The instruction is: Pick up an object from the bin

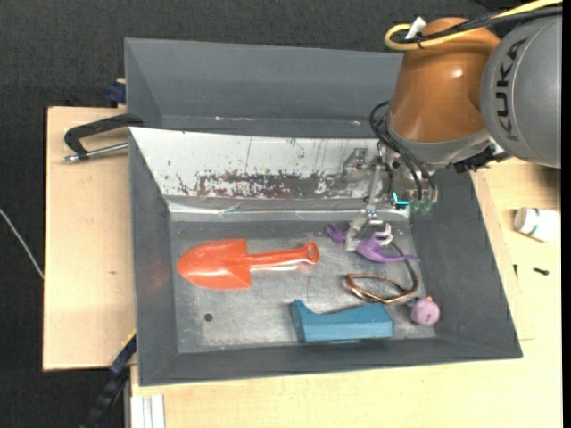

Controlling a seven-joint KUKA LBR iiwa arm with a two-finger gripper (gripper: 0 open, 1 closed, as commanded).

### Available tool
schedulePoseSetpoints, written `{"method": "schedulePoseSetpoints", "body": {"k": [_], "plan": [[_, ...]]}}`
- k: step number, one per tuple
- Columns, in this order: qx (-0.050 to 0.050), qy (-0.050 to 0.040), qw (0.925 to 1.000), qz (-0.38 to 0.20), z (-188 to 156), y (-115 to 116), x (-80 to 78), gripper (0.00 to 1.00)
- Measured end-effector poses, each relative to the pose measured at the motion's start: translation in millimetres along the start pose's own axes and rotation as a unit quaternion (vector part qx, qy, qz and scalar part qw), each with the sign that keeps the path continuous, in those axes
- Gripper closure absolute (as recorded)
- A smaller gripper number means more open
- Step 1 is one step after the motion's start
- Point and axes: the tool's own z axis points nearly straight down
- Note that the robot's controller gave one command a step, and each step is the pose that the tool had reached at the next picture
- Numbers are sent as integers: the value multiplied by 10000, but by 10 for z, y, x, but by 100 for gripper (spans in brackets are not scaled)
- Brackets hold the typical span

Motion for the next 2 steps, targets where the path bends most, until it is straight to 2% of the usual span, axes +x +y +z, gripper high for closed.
{"method": "schedulePoseSetpoints", "body": {"k": [1,2], "plan": [[0,-42,10000,0,-46,0,-17,0],[19,-70,9948,-1017,1163,291,276,100]]}}
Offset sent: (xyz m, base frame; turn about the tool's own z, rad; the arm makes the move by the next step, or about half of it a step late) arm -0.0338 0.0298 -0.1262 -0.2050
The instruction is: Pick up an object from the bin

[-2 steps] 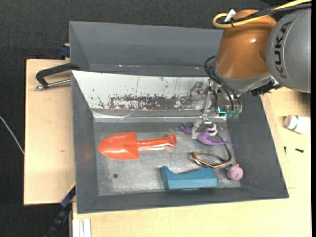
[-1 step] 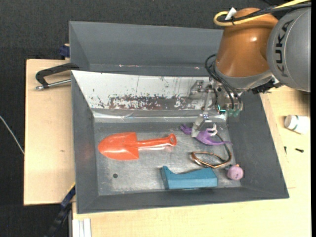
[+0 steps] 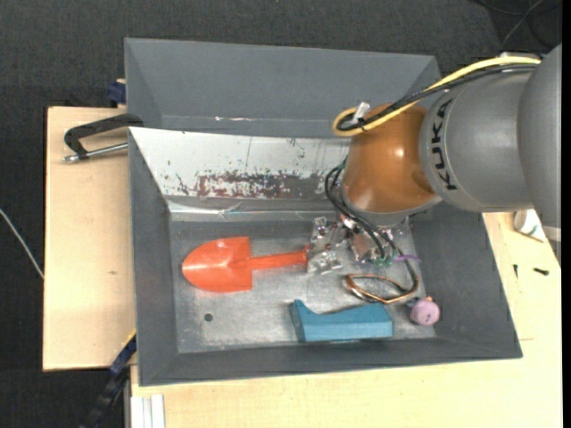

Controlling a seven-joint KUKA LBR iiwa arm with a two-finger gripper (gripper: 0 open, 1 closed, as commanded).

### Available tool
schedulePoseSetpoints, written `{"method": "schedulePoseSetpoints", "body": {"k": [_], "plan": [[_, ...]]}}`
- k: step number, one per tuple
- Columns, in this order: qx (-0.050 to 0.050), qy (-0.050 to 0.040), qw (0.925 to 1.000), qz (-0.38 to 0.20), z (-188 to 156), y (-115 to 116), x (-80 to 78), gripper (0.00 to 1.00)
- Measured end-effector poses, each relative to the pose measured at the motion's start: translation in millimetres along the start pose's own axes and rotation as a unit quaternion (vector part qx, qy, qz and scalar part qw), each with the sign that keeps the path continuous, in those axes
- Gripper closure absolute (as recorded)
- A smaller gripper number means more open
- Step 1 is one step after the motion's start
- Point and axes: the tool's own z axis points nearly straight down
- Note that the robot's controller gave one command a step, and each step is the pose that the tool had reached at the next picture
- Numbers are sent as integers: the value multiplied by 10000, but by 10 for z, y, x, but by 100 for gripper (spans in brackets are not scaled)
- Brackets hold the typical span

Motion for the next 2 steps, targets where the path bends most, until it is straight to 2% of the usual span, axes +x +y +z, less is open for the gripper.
{"method": "schedulePoseSetpoints", "body": {"k": [1,2], "plan": [[-1,-1,10000,3,0,0,0,100],[-17,40,10000,-27,-381,149,-19,100]]}}
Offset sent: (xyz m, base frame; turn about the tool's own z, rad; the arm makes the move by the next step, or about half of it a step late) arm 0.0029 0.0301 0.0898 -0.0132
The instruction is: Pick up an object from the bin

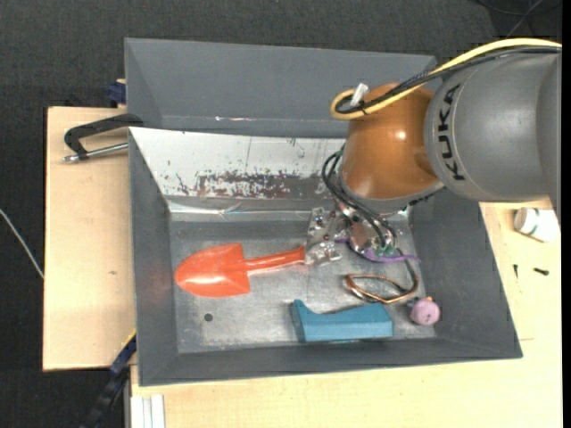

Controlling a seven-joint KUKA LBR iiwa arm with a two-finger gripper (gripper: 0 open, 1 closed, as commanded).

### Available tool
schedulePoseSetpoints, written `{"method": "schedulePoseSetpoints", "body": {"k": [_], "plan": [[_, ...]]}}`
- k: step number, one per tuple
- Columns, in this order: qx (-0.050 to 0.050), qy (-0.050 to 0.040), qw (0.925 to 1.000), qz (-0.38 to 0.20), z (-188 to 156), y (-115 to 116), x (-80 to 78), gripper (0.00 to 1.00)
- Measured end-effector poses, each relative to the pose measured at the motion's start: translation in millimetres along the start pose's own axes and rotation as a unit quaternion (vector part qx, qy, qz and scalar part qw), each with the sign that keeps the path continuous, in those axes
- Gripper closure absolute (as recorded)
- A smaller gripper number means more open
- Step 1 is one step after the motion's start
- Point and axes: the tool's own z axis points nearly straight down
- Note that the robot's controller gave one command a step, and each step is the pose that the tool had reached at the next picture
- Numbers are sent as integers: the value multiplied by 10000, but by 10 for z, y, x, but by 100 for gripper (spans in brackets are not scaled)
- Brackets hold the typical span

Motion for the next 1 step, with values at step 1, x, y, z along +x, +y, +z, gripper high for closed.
{"method": "schedulePoseSetpoints", "body": {"k": [1], "plan": [[-7,-27,9998,200,-532,-132,-253,100]]}}
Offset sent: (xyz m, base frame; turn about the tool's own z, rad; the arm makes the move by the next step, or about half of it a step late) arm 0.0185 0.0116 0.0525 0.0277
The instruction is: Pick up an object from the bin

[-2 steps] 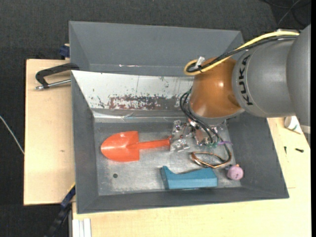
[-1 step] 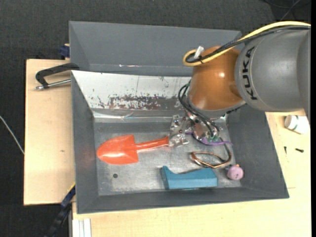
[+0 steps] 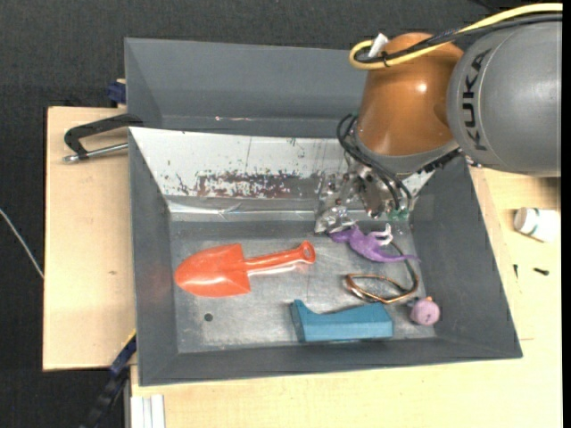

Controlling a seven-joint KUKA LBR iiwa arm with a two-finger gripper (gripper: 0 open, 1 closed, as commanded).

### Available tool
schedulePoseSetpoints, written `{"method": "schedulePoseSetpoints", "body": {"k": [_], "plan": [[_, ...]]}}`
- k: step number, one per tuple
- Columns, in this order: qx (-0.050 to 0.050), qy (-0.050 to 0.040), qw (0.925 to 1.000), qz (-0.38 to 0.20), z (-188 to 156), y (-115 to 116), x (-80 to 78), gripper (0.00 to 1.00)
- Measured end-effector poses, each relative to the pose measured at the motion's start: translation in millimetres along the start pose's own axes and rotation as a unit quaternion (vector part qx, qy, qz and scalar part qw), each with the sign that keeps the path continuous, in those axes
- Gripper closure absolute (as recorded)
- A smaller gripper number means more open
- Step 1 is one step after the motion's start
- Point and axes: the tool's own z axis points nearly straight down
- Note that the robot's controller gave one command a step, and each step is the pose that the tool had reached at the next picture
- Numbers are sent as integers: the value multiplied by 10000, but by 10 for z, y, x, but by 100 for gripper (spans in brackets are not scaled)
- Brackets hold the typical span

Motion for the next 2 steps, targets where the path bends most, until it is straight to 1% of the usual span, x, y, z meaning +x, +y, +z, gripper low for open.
{"method": "schedulePoseSetpoints", "body": {"k": [1,2], "plan": [[0,25,10000,-71,5,223,51,0],[4,15,10000,-64,-5,215,46,0]]}}
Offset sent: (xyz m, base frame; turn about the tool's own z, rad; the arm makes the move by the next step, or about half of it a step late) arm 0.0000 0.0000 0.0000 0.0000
